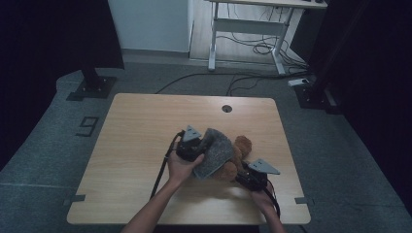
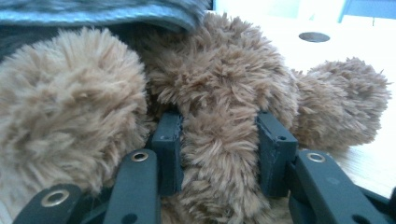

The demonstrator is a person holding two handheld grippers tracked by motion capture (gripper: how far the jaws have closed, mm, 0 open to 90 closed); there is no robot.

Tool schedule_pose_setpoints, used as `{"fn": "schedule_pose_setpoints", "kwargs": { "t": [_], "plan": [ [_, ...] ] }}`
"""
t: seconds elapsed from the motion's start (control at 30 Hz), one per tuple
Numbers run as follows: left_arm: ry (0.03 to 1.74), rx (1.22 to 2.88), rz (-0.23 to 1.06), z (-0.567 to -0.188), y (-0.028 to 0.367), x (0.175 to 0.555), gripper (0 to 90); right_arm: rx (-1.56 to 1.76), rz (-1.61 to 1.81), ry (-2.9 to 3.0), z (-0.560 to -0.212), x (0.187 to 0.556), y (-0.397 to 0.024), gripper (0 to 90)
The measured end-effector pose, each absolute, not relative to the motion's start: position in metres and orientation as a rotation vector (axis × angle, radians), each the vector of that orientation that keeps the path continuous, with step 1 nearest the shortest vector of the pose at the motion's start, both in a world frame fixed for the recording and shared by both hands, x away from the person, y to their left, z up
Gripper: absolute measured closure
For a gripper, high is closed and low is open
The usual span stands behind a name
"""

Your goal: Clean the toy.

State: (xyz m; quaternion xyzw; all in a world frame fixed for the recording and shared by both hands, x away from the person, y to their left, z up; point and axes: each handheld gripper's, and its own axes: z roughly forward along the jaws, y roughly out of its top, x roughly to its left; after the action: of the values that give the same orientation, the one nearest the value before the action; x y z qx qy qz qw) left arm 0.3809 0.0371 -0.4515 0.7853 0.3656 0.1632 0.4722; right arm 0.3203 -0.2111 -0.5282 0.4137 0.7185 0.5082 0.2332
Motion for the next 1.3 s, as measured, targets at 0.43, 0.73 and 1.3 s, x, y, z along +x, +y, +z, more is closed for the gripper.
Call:
{"fn": "schedule_pose_setpoints", "kwargs": {
  "t": [0.43,0.73,1.3],
  "plan": [
    [1.126,1.867,0.459,-0.468,0.127,0.383,84.1,1.130,1.390,1.984,-0.531,0.309,-0.210,56.8],
    [1.207,1.962,0.365,-0.519,0.151,0.365,84.3,1.140,1.397,1.984,-0.534,0.308,-0.209,56.7],
    [0.996,1.764,0.246,-0.439,0.139,0.363,84.4,1.184,1.376,1.951,-0.535,0.310,-0.201,56.9]
  ]
}}
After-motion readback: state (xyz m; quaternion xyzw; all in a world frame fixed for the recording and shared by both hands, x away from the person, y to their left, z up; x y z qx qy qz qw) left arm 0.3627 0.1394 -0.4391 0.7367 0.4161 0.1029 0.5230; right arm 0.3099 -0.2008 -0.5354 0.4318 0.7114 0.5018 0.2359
